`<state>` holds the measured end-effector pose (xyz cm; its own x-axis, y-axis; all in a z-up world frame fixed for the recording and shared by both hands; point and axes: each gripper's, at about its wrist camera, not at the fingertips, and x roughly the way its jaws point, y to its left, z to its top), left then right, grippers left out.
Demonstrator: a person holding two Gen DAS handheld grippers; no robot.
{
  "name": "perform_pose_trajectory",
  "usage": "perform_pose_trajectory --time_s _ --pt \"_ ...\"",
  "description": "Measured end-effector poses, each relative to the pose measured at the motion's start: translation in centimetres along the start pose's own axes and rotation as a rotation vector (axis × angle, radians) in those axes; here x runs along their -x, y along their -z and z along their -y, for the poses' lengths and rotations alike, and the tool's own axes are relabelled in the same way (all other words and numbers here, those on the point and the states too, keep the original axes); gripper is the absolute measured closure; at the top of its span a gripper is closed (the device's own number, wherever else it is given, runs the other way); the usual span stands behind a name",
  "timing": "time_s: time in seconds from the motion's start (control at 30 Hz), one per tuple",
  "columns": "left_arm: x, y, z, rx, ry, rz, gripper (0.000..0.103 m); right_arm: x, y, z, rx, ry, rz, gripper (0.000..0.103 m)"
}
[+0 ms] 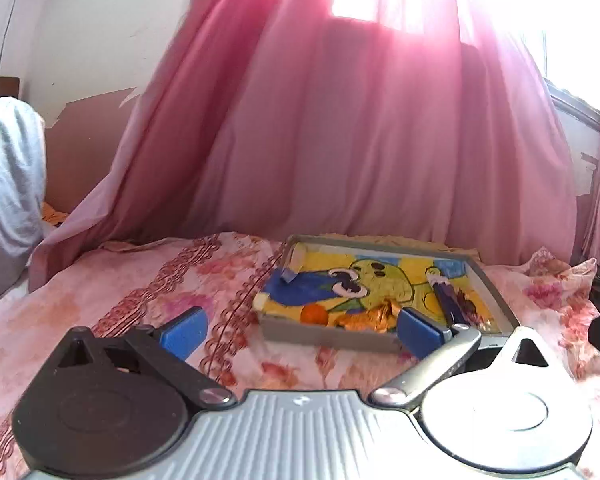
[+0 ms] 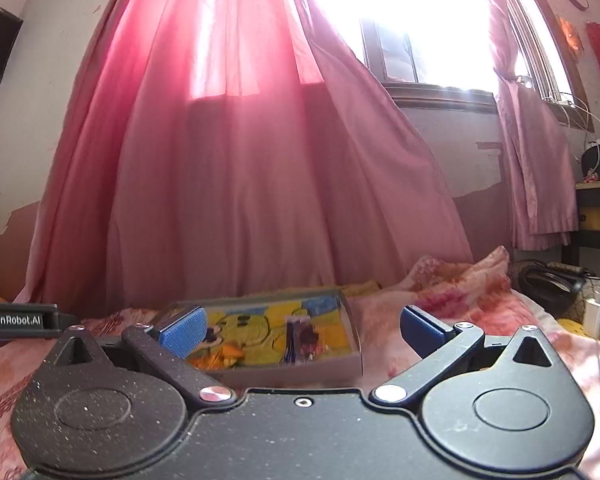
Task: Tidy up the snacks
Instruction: 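Move both grippers back over the remaining snacks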
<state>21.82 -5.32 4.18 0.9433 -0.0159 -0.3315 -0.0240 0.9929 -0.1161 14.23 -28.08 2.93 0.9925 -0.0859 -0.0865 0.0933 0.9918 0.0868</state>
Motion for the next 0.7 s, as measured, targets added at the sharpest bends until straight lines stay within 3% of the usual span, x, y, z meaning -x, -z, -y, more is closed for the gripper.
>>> perform_pose_trajectory --time_s 0.43,0.7 --pt "5.7 4.5 -3.5 -0.028 -0.005 -0.052 0.000 6.9 3.1 -2.0 0.026 -0.025 -0.160 0.001" --pt "6.5 7.6 -6.1 -0.017 0.024 -0.167 0.000 8.0 5.3 -5.2 0.088 -0.105 -0.297 0.001"
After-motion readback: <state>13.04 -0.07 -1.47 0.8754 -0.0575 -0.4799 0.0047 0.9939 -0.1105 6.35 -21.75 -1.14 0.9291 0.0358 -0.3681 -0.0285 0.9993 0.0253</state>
